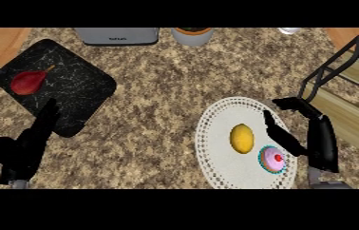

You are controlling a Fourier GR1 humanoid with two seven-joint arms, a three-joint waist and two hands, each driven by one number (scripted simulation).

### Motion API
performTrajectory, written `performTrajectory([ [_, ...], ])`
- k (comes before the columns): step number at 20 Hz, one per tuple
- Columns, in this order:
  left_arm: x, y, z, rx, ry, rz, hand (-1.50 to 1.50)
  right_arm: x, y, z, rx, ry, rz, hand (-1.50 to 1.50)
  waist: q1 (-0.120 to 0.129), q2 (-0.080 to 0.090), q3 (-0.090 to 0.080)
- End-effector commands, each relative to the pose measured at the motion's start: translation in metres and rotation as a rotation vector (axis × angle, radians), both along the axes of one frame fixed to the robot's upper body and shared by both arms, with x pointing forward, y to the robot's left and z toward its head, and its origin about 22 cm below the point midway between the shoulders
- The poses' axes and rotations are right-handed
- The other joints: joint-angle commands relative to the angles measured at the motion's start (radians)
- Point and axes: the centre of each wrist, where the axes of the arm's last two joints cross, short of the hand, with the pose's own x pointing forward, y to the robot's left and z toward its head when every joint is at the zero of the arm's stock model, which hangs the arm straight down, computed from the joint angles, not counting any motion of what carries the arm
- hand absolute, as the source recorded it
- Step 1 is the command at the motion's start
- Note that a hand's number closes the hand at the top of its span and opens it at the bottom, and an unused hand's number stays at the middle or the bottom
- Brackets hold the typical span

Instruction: Pick the cupcake from the placemat and place it in the tiered shelf

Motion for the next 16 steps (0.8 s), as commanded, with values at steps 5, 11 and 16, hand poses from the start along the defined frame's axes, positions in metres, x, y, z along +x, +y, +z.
performTrajectory([
  [5, 0.004, 0.019, 0.006, -0.080, 0.050, 0.037, 0.00, -0.090, 0.095, -0.014, -0.053, 0.035, -0.040, -1.50, 0.004, -0.003, 0.004],
  [11, 0.001, 0.023, 0.001, -0.071, 0.058, 0.054, 0.00, -0.093, 0.058, 0.006, -0.426, 0.208, -0.238, -1.50, 0.002, -0.002, -0.001],
  [16, 0.009, 0.006, 0.003, -0.058, 0.043, 0.031, 0.00, -0.100, 0.058, 0.043, -0.628, 0.425, -0.229, -1.50, 0.010, 0.001, -0.001],
])
